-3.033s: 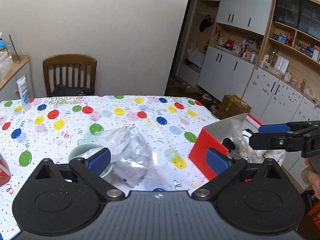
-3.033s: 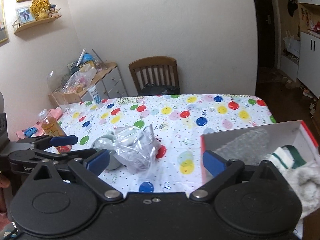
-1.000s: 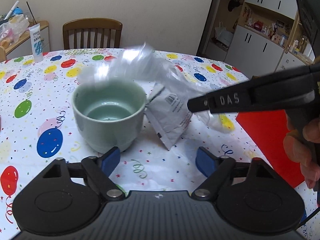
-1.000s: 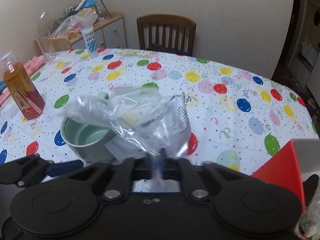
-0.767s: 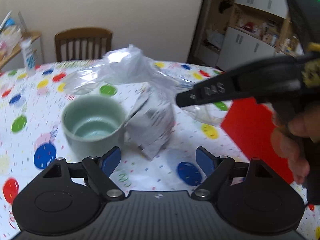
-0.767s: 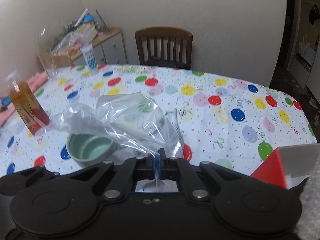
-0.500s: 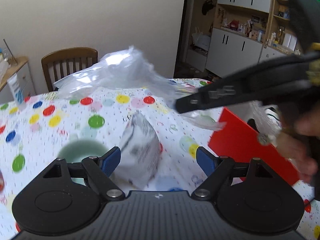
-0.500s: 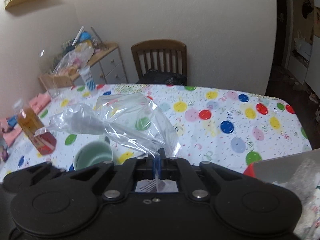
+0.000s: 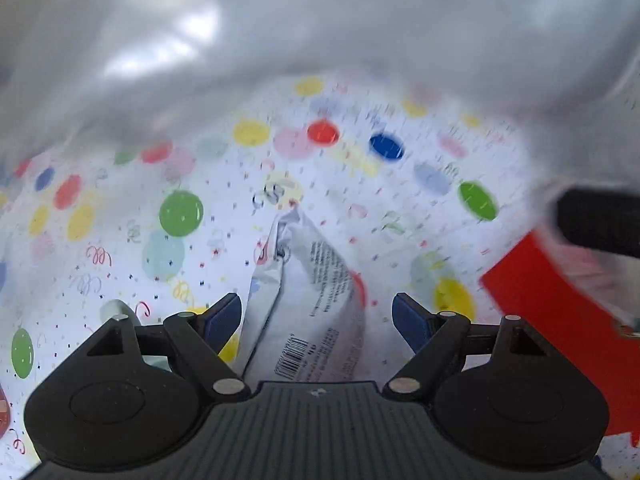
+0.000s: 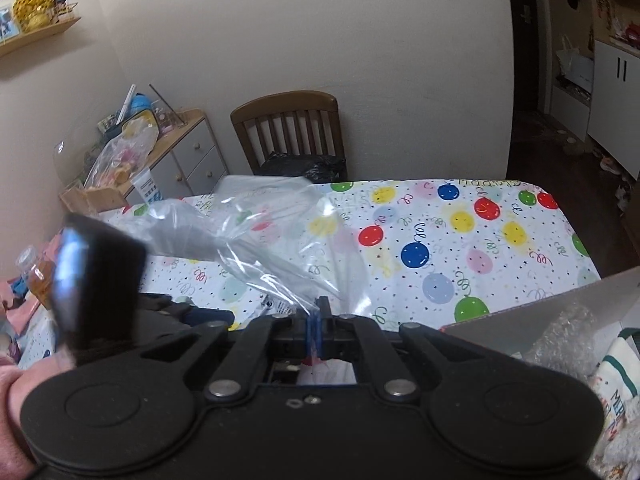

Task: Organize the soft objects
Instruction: 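Close the left gripper on the white pouch while the right grasps the clear bag, then carry the white pouch and clear bag over the red shoebox with both grippers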

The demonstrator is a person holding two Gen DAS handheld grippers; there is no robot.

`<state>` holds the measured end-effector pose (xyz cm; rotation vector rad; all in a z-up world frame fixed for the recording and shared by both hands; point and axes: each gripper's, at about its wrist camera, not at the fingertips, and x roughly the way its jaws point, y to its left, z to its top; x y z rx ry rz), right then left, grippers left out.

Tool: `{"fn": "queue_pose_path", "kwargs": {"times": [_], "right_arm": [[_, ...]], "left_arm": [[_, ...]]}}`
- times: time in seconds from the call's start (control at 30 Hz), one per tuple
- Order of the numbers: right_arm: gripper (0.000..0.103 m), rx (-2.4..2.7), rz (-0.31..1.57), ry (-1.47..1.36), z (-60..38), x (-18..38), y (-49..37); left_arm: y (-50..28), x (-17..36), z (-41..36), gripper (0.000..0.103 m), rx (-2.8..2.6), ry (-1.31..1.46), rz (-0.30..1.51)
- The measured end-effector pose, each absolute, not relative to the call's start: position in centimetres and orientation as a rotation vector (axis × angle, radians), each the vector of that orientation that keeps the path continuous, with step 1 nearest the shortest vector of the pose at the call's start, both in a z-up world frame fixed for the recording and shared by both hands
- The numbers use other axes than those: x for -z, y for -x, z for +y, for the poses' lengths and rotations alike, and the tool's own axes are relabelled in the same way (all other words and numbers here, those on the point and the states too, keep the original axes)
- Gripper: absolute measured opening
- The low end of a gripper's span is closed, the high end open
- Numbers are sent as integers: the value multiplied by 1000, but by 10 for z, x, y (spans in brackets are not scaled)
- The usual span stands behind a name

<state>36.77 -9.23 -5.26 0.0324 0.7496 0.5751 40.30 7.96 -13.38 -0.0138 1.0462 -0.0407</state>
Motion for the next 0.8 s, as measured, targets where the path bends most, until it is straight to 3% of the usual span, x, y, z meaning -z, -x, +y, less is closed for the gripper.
{"fn": "queue_pose_path", "kwargs": {"times": [0.1,0.2,0.5,0.8], "right_arm": [[2,-566,751,-51,-97,52,-368],[2,-560,752,-55,-101,52,-367],[2,-548,747,-67,-111,49,-363],[2,-553,721,-100,-125,36,-355]], "left_arm": [[-409,144,73,82,27,-21,1081],[-411,150,66,73,18,-73,1086],[-406,147,67,64,-1,-45,1046],[-391,126,70,61,-7,12,967]]}}
